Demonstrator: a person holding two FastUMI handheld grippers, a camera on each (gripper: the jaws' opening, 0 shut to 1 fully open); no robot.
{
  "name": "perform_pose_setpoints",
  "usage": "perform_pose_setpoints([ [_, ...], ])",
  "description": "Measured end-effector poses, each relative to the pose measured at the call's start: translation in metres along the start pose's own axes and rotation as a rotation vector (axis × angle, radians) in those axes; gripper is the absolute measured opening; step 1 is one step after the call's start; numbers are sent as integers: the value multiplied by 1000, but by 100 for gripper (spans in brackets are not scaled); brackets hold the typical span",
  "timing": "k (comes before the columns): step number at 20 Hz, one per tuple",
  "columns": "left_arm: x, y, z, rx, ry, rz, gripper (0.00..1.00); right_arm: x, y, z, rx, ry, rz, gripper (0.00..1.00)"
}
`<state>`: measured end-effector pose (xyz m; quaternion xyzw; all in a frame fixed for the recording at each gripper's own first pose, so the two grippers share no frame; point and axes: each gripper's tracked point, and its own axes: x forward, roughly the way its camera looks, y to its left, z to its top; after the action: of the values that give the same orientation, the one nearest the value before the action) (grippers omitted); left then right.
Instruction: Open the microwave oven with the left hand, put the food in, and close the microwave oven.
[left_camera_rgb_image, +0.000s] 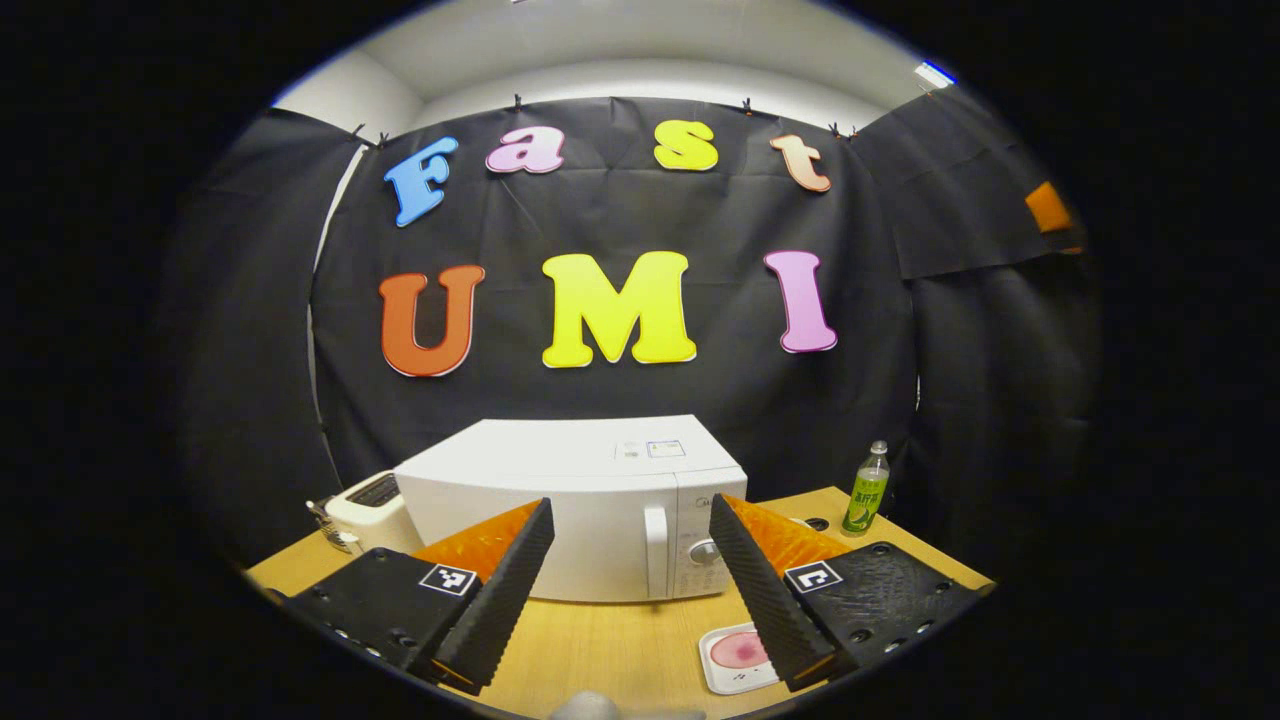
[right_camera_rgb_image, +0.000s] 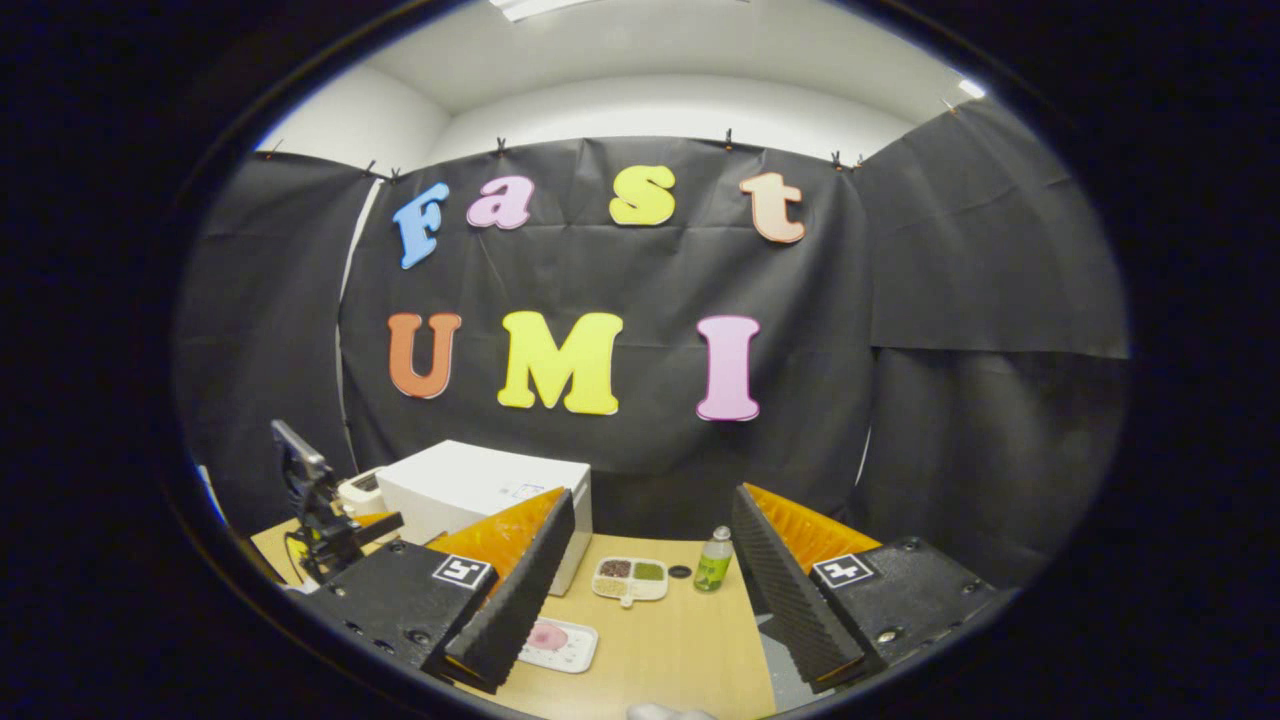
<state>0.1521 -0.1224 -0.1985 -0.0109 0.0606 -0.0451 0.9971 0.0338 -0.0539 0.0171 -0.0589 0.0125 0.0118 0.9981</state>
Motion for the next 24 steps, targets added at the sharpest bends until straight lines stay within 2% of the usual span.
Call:
perform_pose_setpoints([
  [3, 52, -7, -39, 9, 36, 4, 93, -1, -7, -7, -31, 24, -21, 100],
  [6, 93, -13, -69, -26, 73, 4, 89, 2, -15, -16, -50, 55, -49, 100],
  [8, 110, -13, -82, -49, 89, 5, 88, 2, -21, -24, -65, 81, -70, 100],
  [9, 114, -14, -87, -54, 97, 0, 83, 3, -22, -29, -71, 97, -73, 100],
  [10, 118, -13, -92, -63, 115, -3, 79, 4, -23, -32, -74, 110, -74, 94],
  [11, 119, -11, -96, -77, 121, -7, 81, 6, -24, -33, -71, 117, -72, 100],
  [12, 121, -8, -96, -84, 124, 1, 53, 7, -26, -33, -66, 121, -76, 94],
  [14, 119, -18, -94, -97, 117, -57, 41, 11, -27, -36, -54, 132, -71, 95],
  [15, 125, -17, -96, -74, 118, -50, 18, 13, -26, -40, -51, 139, -68, 100],
  [16, 122, -14, -95, -47, 118, -45, 24, 15, -25, -41, -50, 146, -63, 95],
  [17, 119, -13, -95, -44, 112, -43, 21, 17, -23, -42, -47, 151, -54, 100],
  [18, 121, -13, -95, -50, 116, -46, 5, 19, -20, -40, -44, 153, -43, 95],
  [19, 121, -14, -96, -71, 121, -50, 23, 20, -18, -39, -47, 151, -33, 95],
  [20, 119, -16, -96, -74, 127, -53, 7, 21, -16, -37, -53, 146, -25, 100],
  [21, 117, -15, -97, -75, 125, -50, 7, 22, -14, -35, -59, 138, -18, 100],
  [22, 117, -14, -94, -73, 128, -52, 1, 23, -12, -32, -66, 132, -10, 100],
  [23, 117, -15, -95, -77, 131, -57, 1, 23, -9, -31, -72, 127, -1, 100],
  [24, 115, -15, -97, -89, 137, -64, 1, 23, -7, -29, -74, 123, 7, 95],
])
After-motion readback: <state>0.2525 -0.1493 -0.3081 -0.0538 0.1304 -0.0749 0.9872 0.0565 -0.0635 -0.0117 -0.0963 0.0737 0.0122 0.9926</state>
